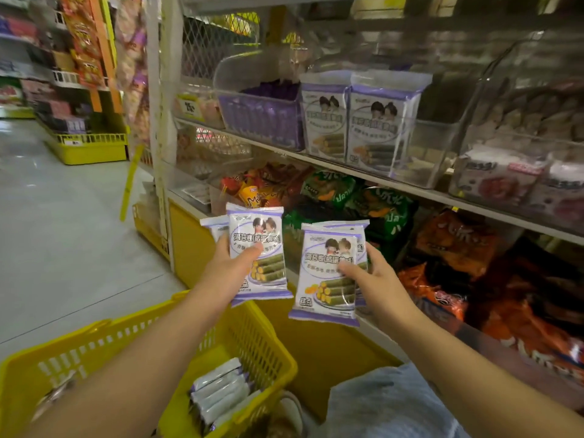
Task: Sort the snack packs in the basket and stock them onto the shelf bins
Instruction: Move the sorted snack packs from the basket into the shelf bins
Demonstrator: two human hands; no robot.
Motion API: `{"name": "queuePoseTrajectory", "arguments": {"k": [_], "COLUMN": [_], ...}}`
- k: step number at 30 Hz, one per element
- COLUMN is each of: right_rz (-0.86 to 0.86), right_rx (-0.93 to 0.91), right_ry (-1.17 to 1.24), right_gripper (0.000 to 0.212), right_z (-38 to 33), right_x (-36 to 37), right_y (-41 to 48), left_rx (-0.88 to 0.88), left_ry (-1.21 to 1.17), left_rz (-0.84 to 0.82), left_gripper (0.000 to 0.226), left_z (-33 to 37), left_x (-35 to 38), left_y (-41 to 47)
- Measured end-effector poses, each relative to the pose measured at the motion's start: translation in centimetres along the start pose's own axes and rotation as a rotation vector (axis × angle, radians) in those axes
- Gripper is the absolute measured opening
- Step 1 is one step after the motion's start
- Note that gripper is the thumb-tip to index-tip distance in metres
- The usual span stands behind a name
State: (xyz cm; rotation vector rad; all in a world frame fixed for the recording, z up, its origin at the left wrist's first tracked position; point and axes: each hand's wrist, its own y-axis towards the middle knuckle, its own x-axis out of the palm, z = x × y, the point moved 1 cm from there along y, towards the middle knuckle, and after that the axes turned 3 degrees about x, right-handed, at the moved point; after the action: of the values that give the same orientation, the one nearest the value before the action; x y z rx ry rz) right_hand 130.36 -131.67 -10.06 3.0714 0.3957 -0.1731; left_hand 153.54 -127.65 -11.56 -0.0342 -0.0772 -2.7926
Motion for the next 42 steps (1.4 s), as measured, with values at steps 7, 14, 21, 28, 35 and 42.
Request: {"name": "queuePoseTrajectory", "arguments": {"k": [7, 14, 21, 28, 35, 42], "right_rz": [0.088, 0.043, 0.083, 0.201, 0.297, -0.002], "right_rx": [0.23, 0.34, 0.374, 0.23, -0.106, -0.105], "right_ry": [0.253, 0.293, 0.295, 0.26, -0.119, -0.238], "right_gripper": [0.029, 0.041, 0.03, 0.029, 0.047, 0.05], "right_z": [-2.1, -2.5, -4.4, -9.0, -16.6, -18.0], "right_x": [-2.4, 0.1, 0.5, -1.5, -4.6, -2.5], "right_y": [-1.7, -2.2, -3.0, -3.0, -4.8, -4.9], "left_rx": [0.016, 0.125, 0.065, 0.09, 0.105, 0.103], "left_ry": [0.129, 0.144, -0.093, -0.193, -0.557, -0.506], "left_rz": [-0.218, -0.272, -0.319, -0.313, -0.381, -0.482], "left_gripper": [0.07, 0.058, 0.098, 0.092, 0.047, 0.033], "left_z": [-0.8, 0.9, 2.2, 4.7, 7.9, 9.9], "left_x": [1.8, 5.2, 6.4, 7.0, 6.4, 7.2], "left_y": [-1.3, -3.7, -3.7, -2.7, -1.8, -3.6]}}
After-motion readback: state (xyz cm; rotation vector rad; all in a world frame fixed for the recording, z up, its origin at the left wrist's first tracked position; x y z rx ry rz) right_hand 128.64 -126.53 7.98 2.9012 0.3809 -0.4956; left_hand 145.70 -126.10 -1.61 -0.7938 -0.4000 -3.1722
